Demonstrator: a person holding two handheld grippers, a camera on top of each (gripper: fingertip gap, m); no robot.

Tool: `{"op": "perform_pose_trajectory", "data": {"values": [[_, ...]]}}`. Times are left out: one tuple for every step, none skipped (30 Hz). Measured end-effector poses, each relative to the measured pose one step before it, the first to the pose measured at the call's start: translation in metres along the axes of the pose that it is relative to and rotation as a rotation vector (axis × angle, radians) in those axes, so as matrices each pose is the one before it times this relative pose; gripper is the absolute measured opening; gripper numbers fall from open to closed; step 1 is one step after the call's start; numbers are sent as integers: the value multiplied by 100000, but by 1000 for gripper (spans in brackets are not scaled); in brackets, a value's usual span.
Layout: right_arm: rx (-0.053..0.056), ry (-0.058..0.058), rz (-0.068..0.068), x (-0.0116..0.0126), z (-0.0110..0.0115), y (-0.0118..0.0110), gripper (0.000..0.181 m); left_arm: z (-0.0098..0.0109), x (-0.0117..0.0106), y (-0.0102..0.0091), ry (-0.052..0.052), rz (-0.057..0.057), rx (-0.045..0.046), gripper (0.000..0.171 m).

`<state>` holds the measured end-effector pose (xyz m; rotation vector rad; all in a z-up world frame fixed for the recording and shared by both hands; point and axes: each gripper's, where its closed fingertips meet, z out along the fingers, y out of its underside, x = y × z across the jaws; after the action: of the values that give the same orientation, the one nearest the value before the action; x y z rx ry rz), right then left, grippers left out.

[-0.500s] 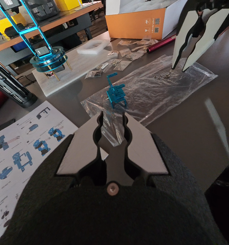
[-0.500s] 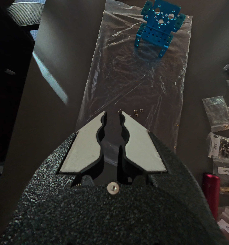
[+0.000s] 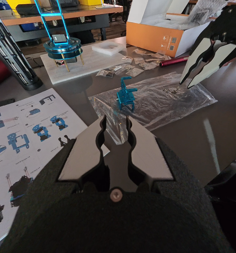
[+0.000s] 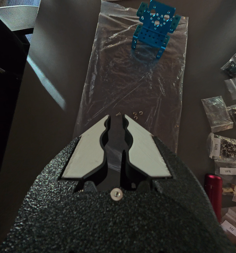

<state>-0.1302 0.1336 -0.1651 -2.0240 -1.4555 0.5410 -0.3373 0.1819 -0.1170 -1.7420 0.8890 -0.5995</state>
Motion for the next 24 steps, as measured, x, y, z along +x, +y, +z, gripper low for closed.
{"op": "perform_pose_trajectory", "data": {"values": [[709, -486, 340, -46, -115, -110, 16, 110, -114, -96, 381, -1018, 174, 29], [786, -144, 203, -5, -105, -97, 16, 231, -180, -82, 298, -355, -238, 29], [735, -31, 241, 33, -95, -61, 16, 338, -177, -77, 504, 405, -720, 29], [237, -357, 440, 15, -70, 15, 16, 459, -183, -119, 701, 1125, -860, 29], [260, -578, 404, -7, -67, 39, 16, 574, -238, -149, 606, 1341, -903, 29], [563, -579, 499, 5, -64, 14, 16, 651, -273, -138, 758, 1159, -1190, 29], [482, -887, 853, 6, -71, 6, 16, 685, -269, -92, 1173, 1195, -1389, 29], [506, -895, 895, 8, -62, -9, 16, 667, -361, -99, 979, 1275, -1328, 29], [734, -645, 812, 69, -45, -4, 16, 627, -527, -67, 290, 1045, -1503, 29], [742, -306, 884, 112, -17, -23, 16, 557, -672, -31, -408, 733, -1590, 29], [-52, -96, 696, 122, 8, 64, 16, 492, -698, -45, -645, 503, -1128, 29], [-816, 104, 151, 82, 28, 148, 17, 426, -557, -65, -122, 168, -586, 29], [-60, 317, -410, 62, 28, 62, 16, 354, -387, -53, 382, -310, -338, 29], [489, 424, -335, 56, 20, -24, 16, 282, -248, -30, 439, -722, -123, 29], [401, 241, -45, 41, 28, -42, 16, 189, -38, -45, 773, -703, 302, 29], [620, -182, 307, 1, 60, -94, 16, 80, 210, -47, 1220, -386, 796, 29], [223, -647, 493, -57, 87, -38, 16, -8, 326, -42, 1028, -26, 1171, 29], [-183, -152, 105, -8, 106, 33, 16, -81, 334, -10, 403, 433, 1333, 29], [-316, 334, -221, 42, 138, 85, 16, -100, 252, 8, -344, 890, 1379, 29], [-680, 823, -355, 127, 99, 118, 16, -125, 141, -44, -868, 1202, 1586, 29], [-722, 423, 179, 56, 66, 110, 16, -117, 29, -181, -1367, 1168, 2219, 29], [-690, -836, 833, -125, 19, 64, 15, -103, -17, -279, -1236, 529, 2633, 29], [-587, -1196, 785, -195, -29, 6, 14, -45, 11, -349, -450, -356, 2368, 29], [-398, -591, 504, -154, -76, -50, 14, -13, 34, -434, 80, -862, 2305, 29]]}}
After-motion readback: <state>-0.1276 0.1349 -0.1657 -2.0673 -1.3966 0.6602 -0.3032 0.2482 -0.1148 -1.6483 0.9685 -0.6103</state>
